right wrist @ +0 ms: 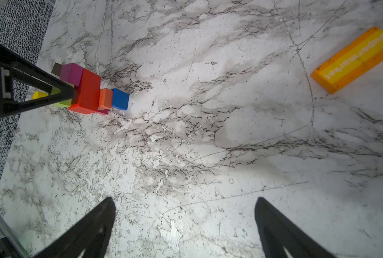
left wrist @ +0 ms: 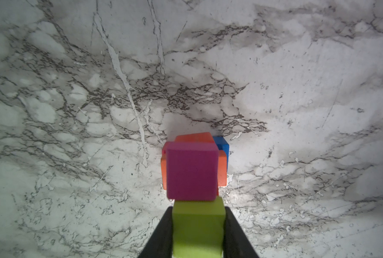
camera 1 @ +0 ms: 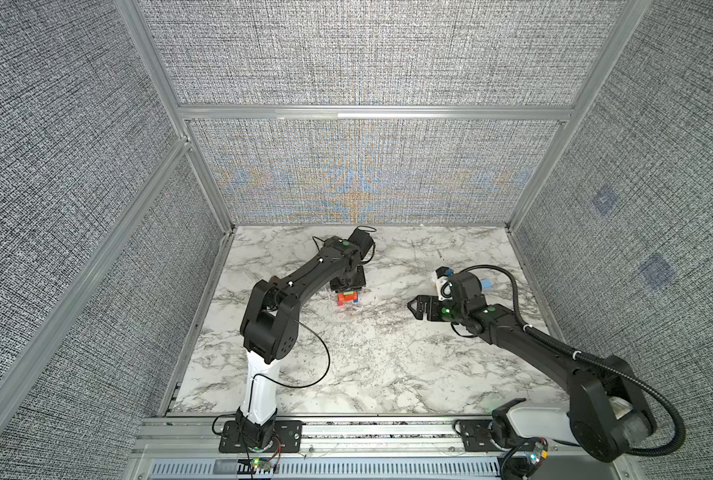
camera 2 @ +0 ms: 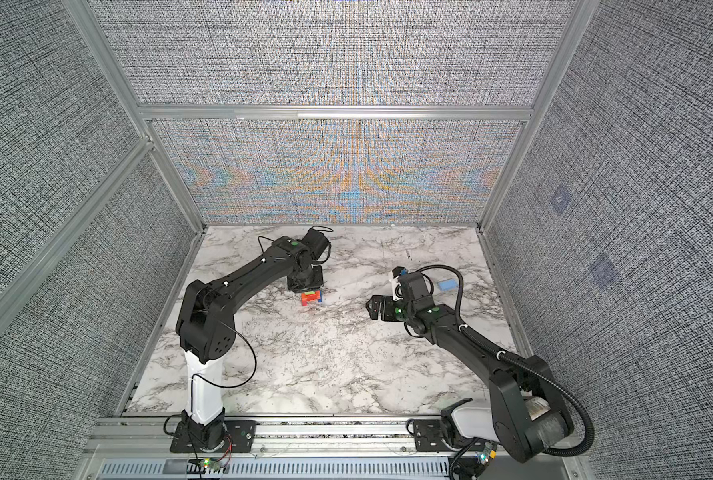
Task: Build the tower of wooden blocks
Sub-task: 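Lower the lime green cube beside the red block and open the left gripper, then raise the left gripper away while the right gripper grasps the orange Supermarket block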
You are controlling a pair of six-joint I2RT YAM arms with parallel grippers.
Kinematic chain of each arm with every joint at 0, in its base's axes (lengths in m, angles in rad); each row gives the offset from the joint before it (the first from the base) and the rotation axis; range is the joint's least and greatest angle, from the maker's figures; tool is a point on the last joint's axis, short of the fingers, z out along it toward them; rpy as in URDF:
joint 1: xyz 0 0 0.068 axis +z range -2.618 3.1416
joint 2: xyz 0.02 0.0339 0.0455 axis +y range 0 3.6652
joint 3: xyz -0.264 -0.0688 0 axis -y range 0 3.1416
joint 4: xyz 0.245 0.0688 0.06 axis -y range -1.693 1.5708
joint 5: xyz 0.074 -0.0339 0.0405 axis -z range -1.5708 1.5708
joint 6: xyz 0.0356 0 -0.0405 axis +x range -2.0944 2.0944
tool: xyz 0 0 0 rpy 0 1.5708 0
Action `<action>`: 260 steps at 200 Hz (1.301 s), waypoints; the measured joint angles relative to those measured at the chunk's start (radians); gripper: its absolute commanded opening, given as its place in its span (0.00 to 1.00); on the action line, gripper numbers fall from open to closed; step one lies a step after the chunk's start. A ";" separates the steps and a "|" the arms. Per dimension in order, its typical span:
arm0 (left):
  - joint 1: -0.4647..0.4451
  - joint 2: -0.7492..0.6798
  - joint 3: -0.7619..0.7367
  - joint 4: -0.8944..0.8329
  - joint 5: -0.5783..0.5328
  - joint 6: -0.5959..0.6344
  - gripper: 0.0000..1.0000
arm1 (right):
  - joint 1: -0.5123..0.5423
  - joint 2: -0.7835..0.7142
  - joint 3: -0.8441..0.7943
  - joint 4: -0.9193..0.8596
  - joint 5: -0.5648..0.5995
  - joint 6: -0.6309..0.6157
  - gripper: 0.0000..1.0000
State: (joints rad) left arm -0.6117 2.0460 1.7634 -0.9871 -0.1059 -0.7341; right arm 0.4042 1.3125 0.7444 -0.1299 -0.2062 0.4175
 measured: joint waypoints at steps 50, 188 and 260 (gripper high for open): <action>0.000 0.010 0.010 -0.004 0.000 0.000 0.42 | 0.000 0.000 0.000 0.000 0.000 0.000 0.99; 0.001 -0.163 -0.058 0.011 -0.019 0.039 0.76 | -0.001 -0.024 0.006 -0.036 0.048 -0.001 0.99; 0.001 -0.415 -0.253 0.084 -0.084 0.088 0.99 | -0.068 0.000 0.097 -0.148 0.189 0.011 0.97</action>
State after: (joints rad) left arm -0.6109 1.6314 1.5105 -0.9028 -0.1894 -0.6460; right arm 0.3363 1.3125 0.8413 -0.2783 -0.0170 0.4290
